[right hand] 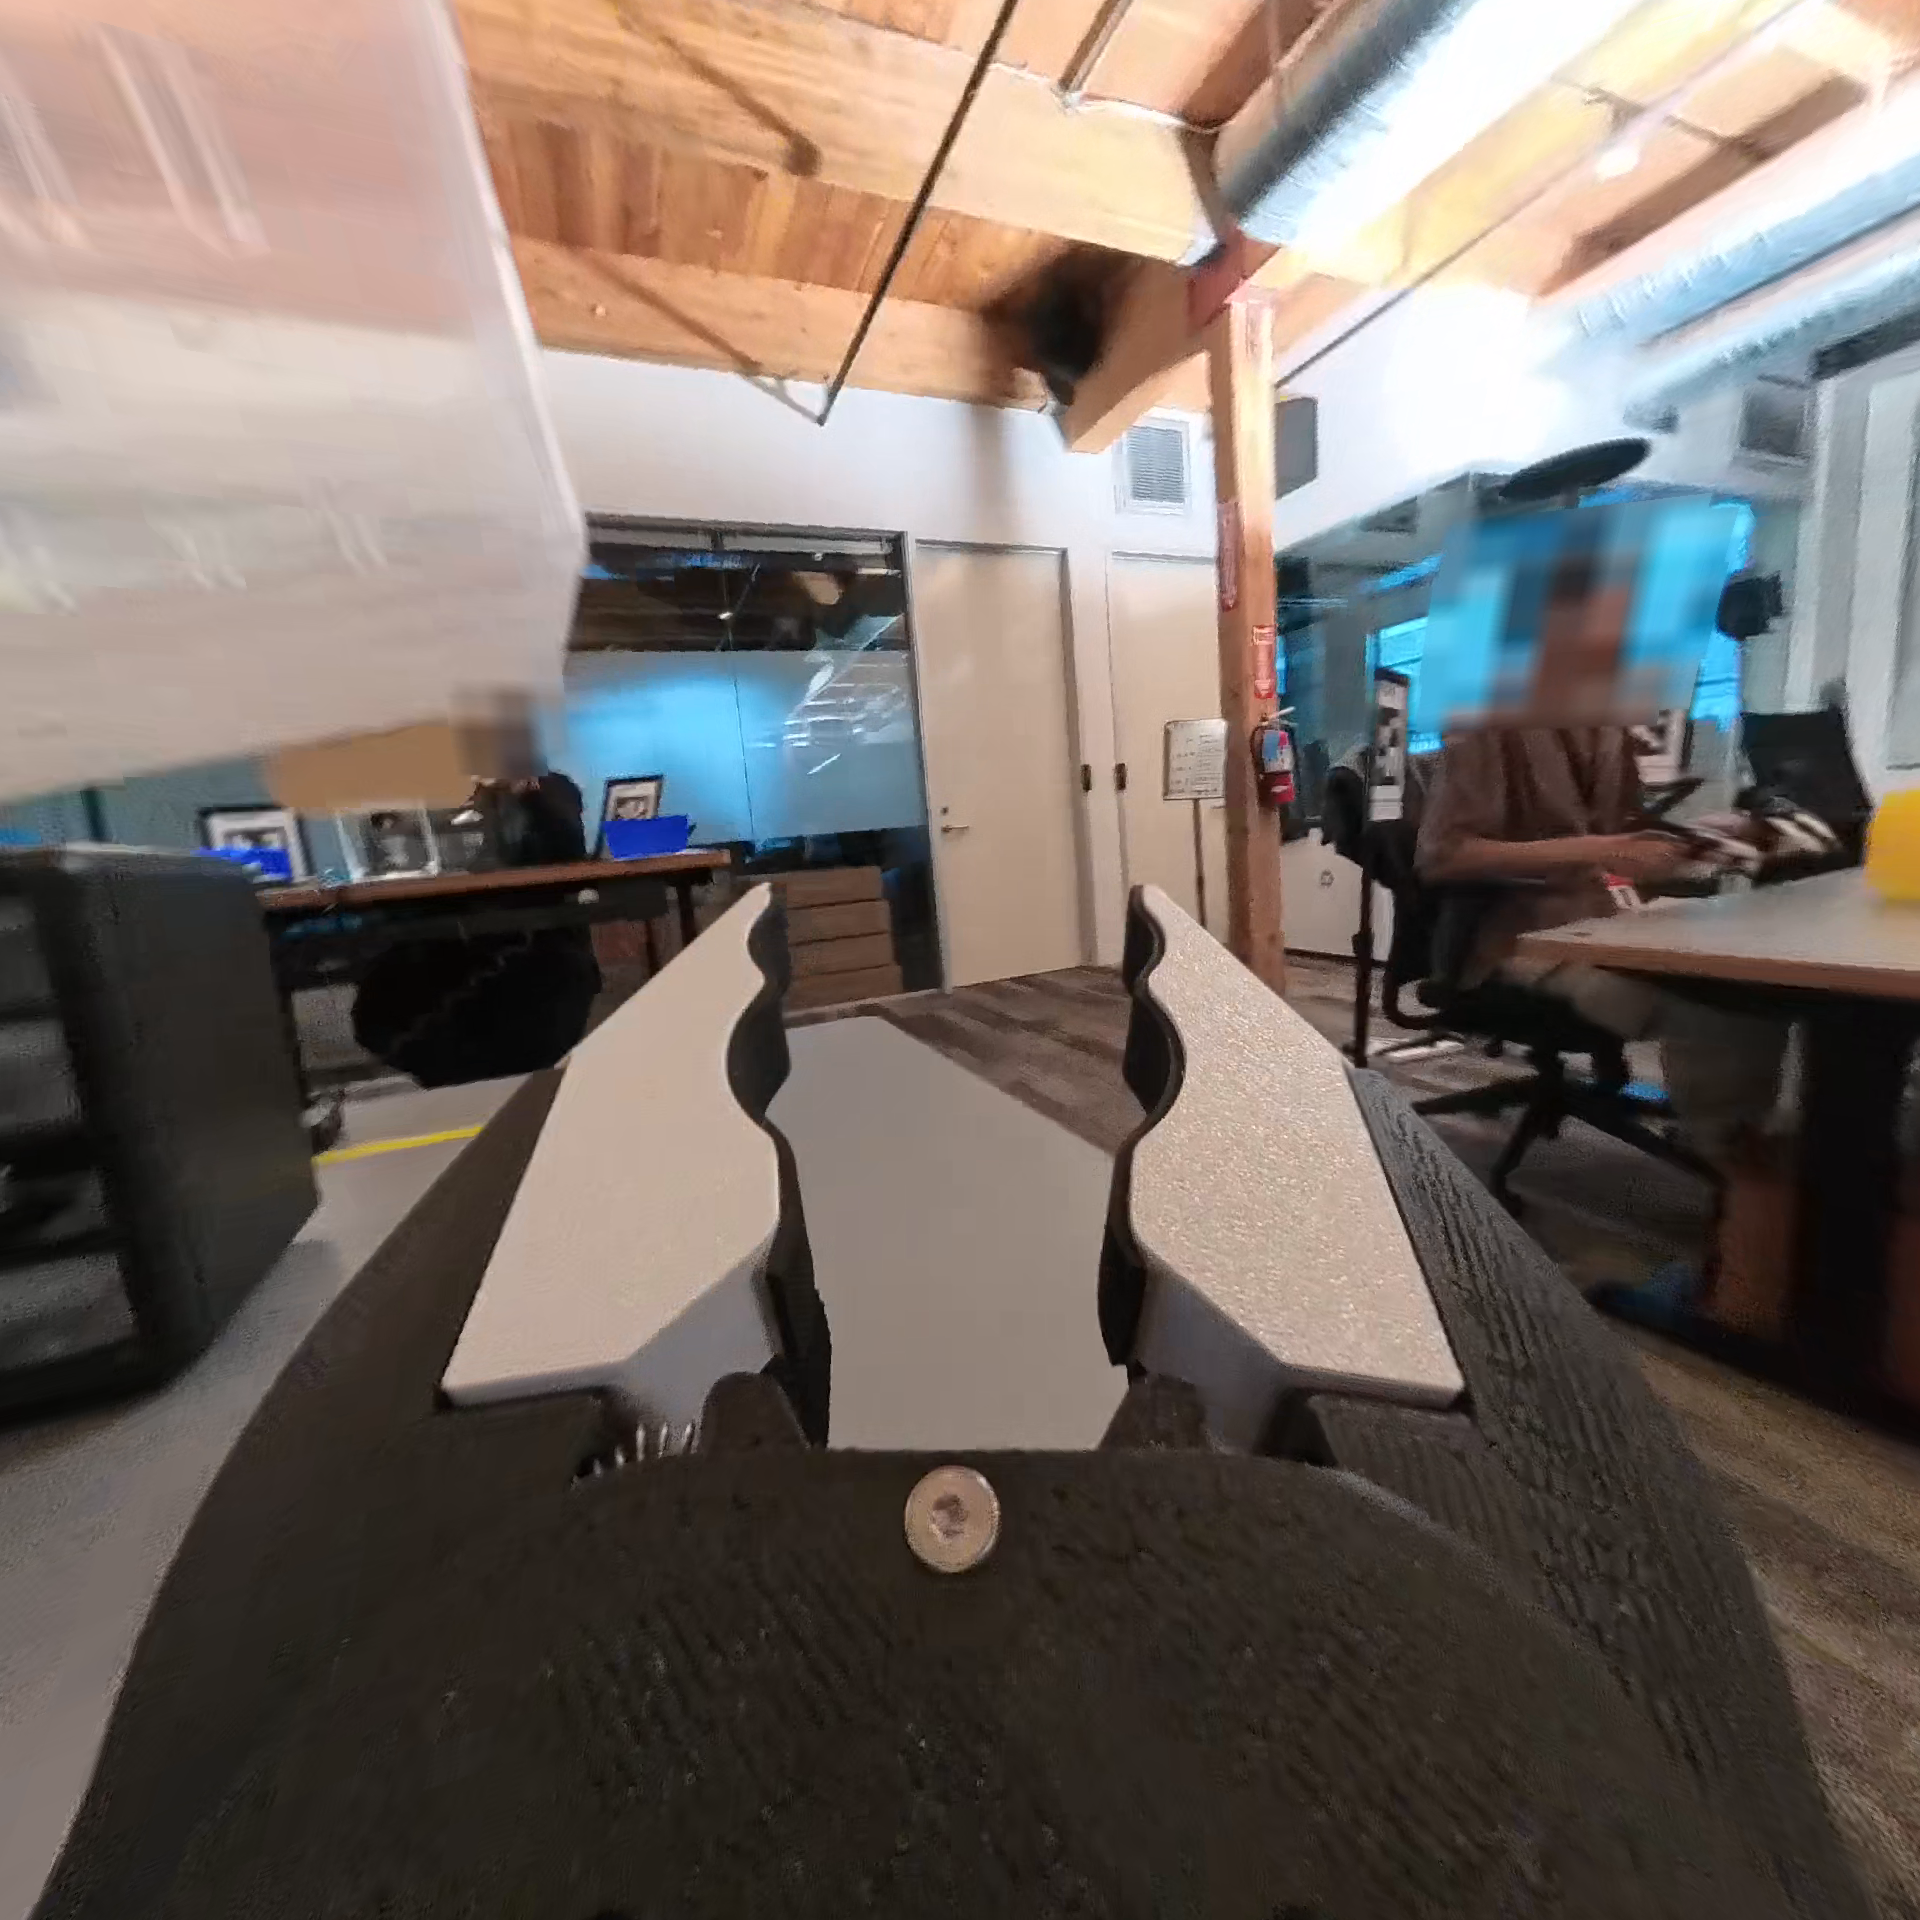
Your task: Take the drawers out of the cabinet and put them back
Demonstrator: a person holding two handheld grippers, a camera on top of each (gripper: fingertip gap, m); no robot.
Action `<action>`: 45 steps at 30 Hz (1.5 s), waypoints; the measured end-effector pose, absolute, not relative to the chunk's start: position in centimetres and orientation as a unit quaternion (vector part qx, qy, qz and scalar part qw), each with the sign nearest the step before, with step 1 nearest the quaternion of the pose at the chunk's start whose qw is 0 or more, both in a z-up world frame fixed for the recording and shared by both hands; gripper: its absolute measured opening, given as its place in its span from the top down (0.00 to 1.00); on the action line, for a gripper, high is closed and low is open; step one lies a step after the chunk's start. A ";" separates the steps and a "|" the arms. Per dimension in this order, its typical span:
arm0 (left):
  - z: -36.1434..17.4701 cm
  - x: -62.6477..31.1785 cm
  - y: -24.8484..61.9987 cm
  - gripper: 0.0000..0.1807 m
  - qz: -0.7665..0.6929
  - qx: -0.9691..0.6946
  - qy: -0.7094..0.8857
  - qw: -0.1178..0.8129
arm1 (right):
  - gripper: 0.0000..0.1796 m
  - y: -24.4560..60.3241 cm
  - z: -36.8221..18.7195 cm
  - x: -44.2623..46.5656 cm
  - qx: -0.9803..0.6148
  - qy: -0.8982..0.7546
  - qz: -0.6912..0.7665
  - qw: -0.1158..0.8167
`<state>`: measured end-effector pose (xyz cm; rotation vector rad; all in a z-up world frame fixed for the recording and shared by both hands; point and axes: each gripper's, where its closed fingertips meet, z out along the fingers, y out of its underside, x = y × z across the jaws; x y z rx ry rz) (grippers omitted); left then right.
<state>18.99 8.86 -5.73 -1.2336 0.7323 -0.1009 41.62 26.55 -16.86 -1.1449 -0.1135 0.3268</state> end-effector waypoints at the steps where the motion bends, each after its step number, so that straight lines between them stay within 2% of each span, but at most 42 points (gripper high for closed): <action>1: -6.1 20.2 10.2 0.97 -0.061 -0.569 0.338 0.747 | 0.64 26.8 -16.8 42.6 -0.538 -0.040 0.148 0.829; 7: -11.0 25.7 17.5 0.97 -0.082 -0.606 0.343 0.713 | 0.65 27.4 -16.9 45.8 -0.542 -0.004 0.128 0.831; 13: -16.6 28.3 22.4 0.97 -0.102 -0.636 0.312 0.698 | 0.64 27.8 -16.9 43.4 -0.537 -0.041 0.166 0.826; 16: -18.4 29.9 23.6 0.99 -0.122 -0.637 0.324 0.689 | 0.64 27.8 -16.9 42.3 -0.537 -0.061 0.168 0.824; 18: -20.1 29.9 24.7 0.99 -0.049 -0.636 0.346 0.688 | 0.64 27.8 -17.0 41.5 -0.540 -0.076 0.175 0.820; 27: -25.7 28.5 25.6 0.99 -0.064 -0.697 0.306 0.646 | 0.65 27.4 -18.1 36.7 -0.561 -0.165 0.196 0.787; 28: -25.6 28.3 25.3 0.99 -0.066 -0.689 0.299 0.657 | 0.64 27.4 -18.3 36.4 -0.567 -0.171 0.190 0.783; 29: -25.1 28.1 24.6 0.99 -0.067 -0.677 0.302 0.668 | 0.57 27.5 -18.7 36.3 -0.578 -0.168 0.179 0.778; 32: -21.9 26.2 21.4 0.80 -0.074 -0.638 0.307 0.702 | 0.30 27.7 -20.2 36.3 -0.629 -0.124 0.162 0.751; 34: -19.6 23.7 18.3 0.67 -0.106 -0.626 0.290 0.716 | 0.19 26.9 -20.9 34.4 -0.648 -0.120 0.187 0.728; 36: -17.8 19.8 15.0 0.60 -0.118 -0.622 0.260 0.729 | 0.16 26.0 -21.4 31.4 -0.656 -0.151 0.190 0.715; 38: -16.2 15.1 10.8 0.57 -0.093 -0.618 0.228 0.746 | 0.17 25.8 -22.5 28.5 -0.670 -0.189 0.163 0.699; 42: -12.6 4.7 1.6 0.58 0.090 -0.597 0.148 0.783 | 0.17 27.1 -25.5 25.5 -0.727 -0.194 0.171 0.637; 45: -12.0 -4.0 -3.5 0.54 0.204 -0.619 0.031 0.758 | 0.20 28.0 -27.2 27.3 -0.756 -0.187 0.129 0.614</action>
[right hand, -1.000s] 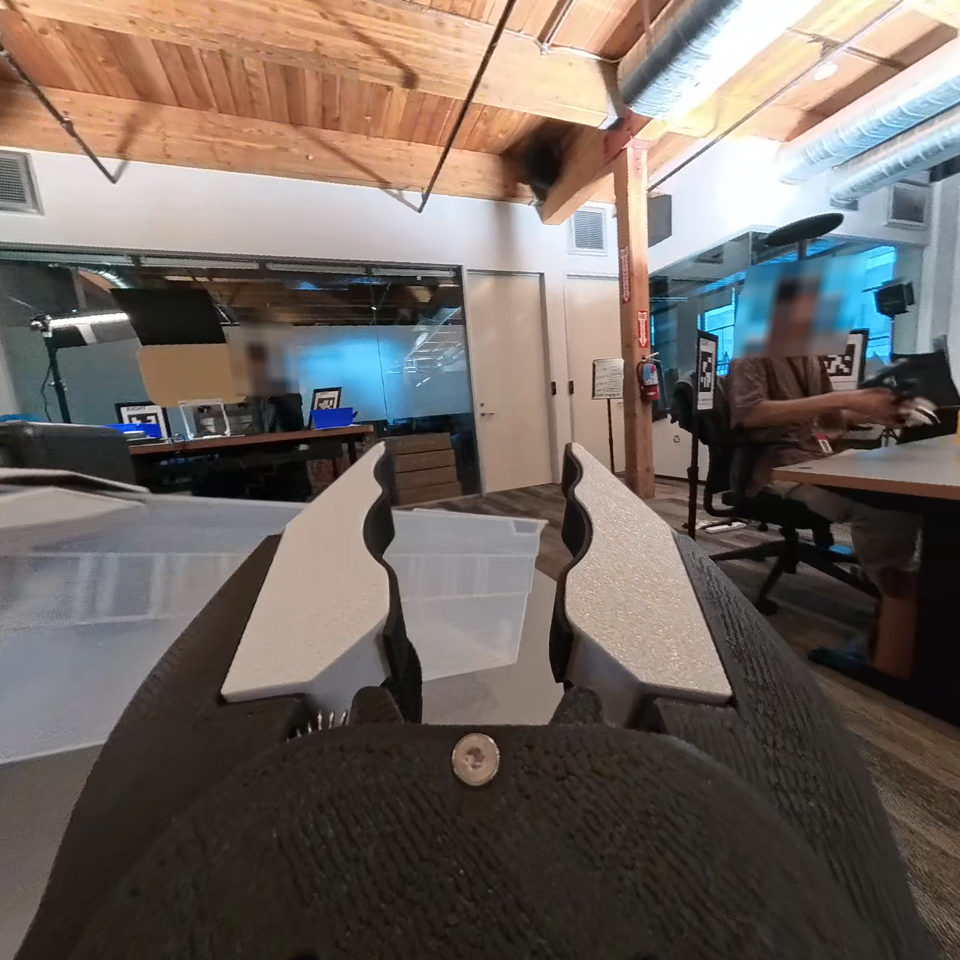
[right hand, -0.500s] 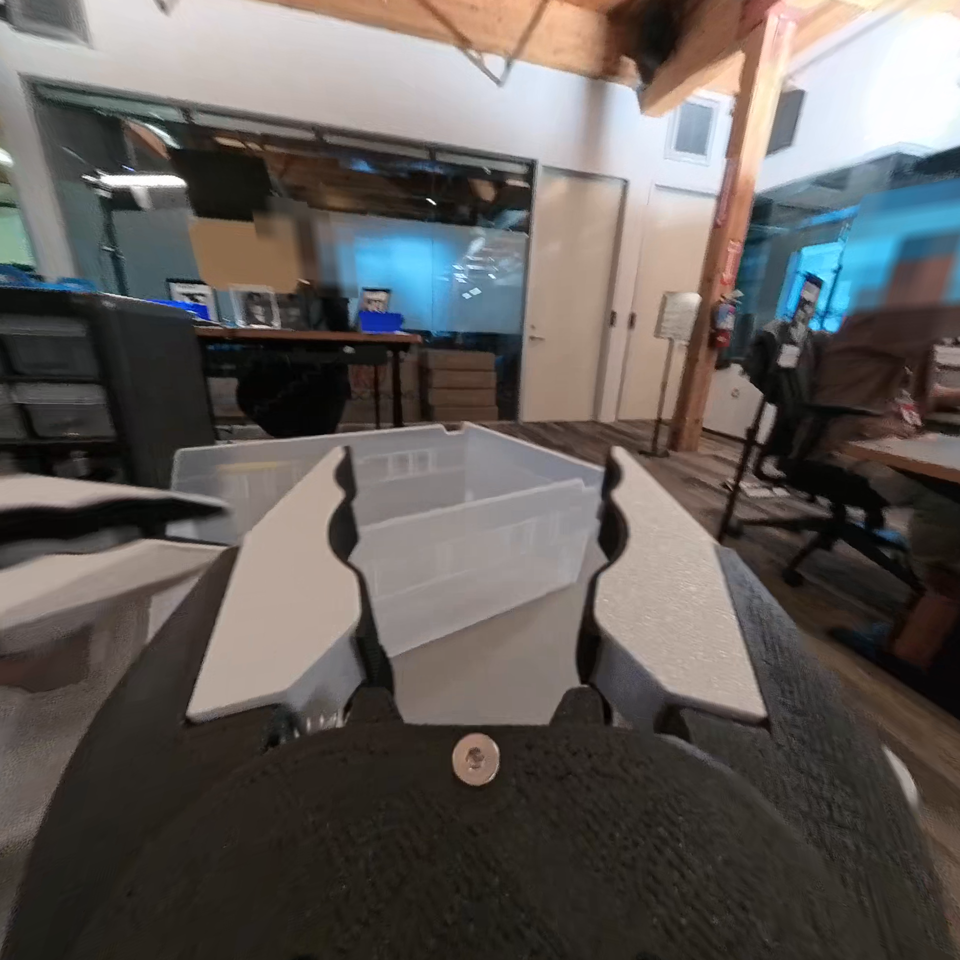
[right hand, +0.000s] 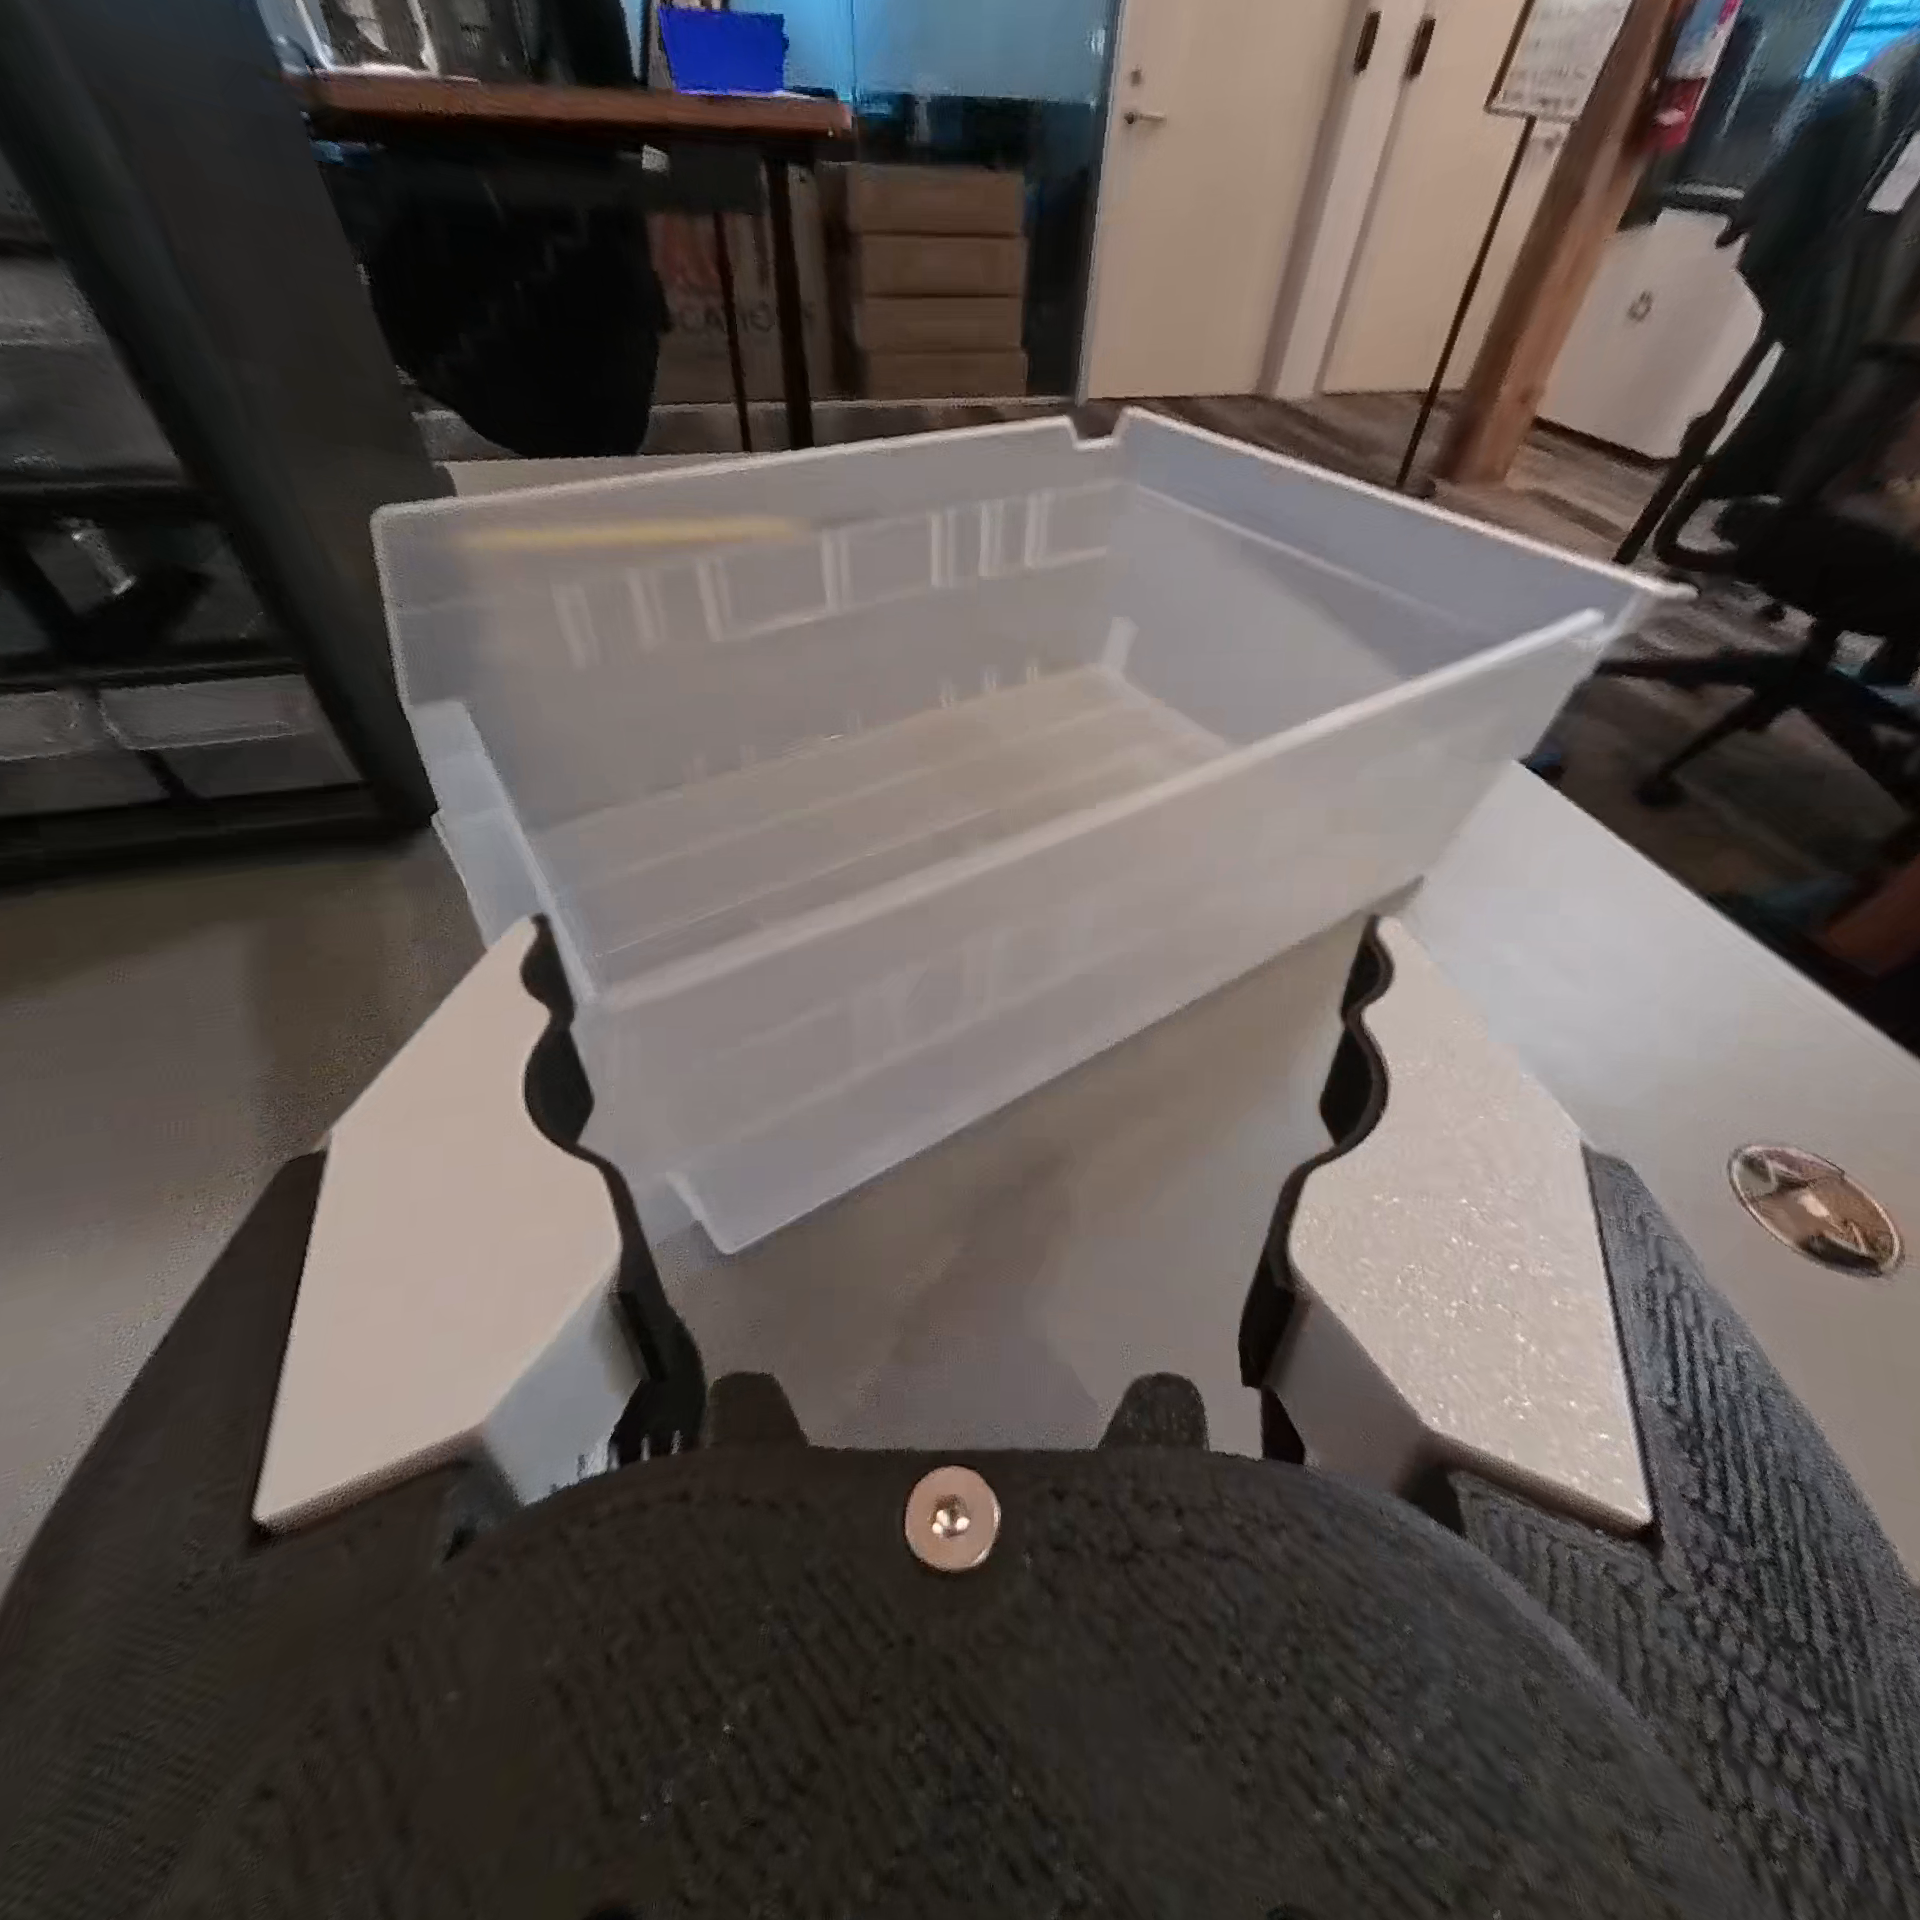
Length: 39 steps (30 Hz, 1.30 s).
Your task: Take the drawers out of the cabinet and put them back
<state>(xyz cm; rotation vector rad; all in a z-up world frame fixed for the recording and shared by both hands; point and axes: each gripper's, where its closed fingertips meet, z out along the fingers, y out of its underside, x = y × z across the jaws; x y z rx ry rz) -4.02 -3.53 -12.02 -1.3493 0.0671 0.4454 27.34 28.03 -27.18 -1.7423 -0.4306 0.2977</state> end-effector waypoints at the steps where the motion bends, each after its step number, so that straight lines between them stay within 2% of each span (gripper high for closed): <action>1: -12.2 -6.7 -5.2 0.52 0.224 -0.626 -0.018 0.747 | 0.21 28.1 -27.3 28.1 -0.761 -0.178 0.136 0.609; 5: -14.4 -14.4 -11.4 0.43 0.227 -0.622 -0.187 0.725 | 0.31 28.3 -27.8 31.9 -0.777 -0.119 0.178 0.592; 7: -15.1 -16.3 -13.7 0.41 0.224 -0.617 -0.227 0.720 | 0.40 28.9 -28.0 34.1 -0.783 -0.091 0.187 0.587; 10: -15.1 -18.8 -17.0 0.41 0.296 -0.614 -0.246 0.689 | 0.57 30.1 -28.0 37.0 -0.789 -0.073 0.174 0.585; 12: -14.9 -19.7 -18.6 0.42 0.329 -0.611 -0.250 0.675 | 0.77 30.8 -28.6 37.2 -0.798 -0.086 0.196 0.563; 13: -14.9 -20.1 -19.3 0.43 0.338 -0.612 -0.253 0.669 | 0.83 31.1 -29.2 36.5 -0.805 -0.095 0.231 0.539; 16: -15.6 -21.2 -20.5 0.44 0.338 -0.623 -0.269 0.652 | 0.84 32.8 -29.8 36.3 -0.813 -0.103 0.267 0.507; 20: -16.4 -22.1 -21.0 0.46 0.312 -0.640 -0.272 0.647 | 0.87 36.0 -30.3 36.6 -0.822 -0.231 0.216 0.473; 22: -16.6 -22.4 -20.8 0.48 0.307 -0.650 -0.260 0.644 | 0.90 37.6 -30.0 37.3 -0.833 -0.229 0.209 0.457; 23: -16.6 -22.7 -20.5 0.48 0.305 -0.658 -0.253 0.641 | 0.87 38.1 -28.9 37.6 -0.832 -0.209 0.221 0.464; 27: -15.7 -23.2 -18.3 0.52 0.305 -0.697 -0.195 0.619 | 0.71 35.8 -17.2 37.3 -0.692 -0.150 0.248 0.662; 31: -14.9 -24.7 -13.5 0.55 0.288 -0.758 -0.124 0.572 | 0.68 28.4 -9.3 30.8 -0.505 -0.229 0.175 0.813; 33: -15.9 -25.6 -10.1 0.57 0.251 -0.805 -0.093 0.530 | 0.68 24.3 -9.1 24.4 -0.436 -0.304 0.184 0.827; 34: -16.9 -25.8 -8.2 0.61 0.217 -0.831 -0.077 0.507 | 0.67 22.5 -10.1 20.9 -0.414 -0.347 0.205 0.816; 35: -17.7 -26.1 -6.4 0.68 0.183 -0.851 -0.065 0.487 | 0.67 20.9 -11.7 17.4 -0.401 -0.388 0.224 0.799; 36: -18.6 -26.6 -4.8 0.71 0.156 -0.867 -0.058 0.469 | 0.66 19.6 -13.4 14.4 -0.393 -0.424 0.240 0.780; 39: -21.9 -29.0 -1.1 0.75 0.083 -0.912 -0.098 0.389 | 0.65 16.7 -18.0 7.6 -0.371 -0.481 0.284 0.742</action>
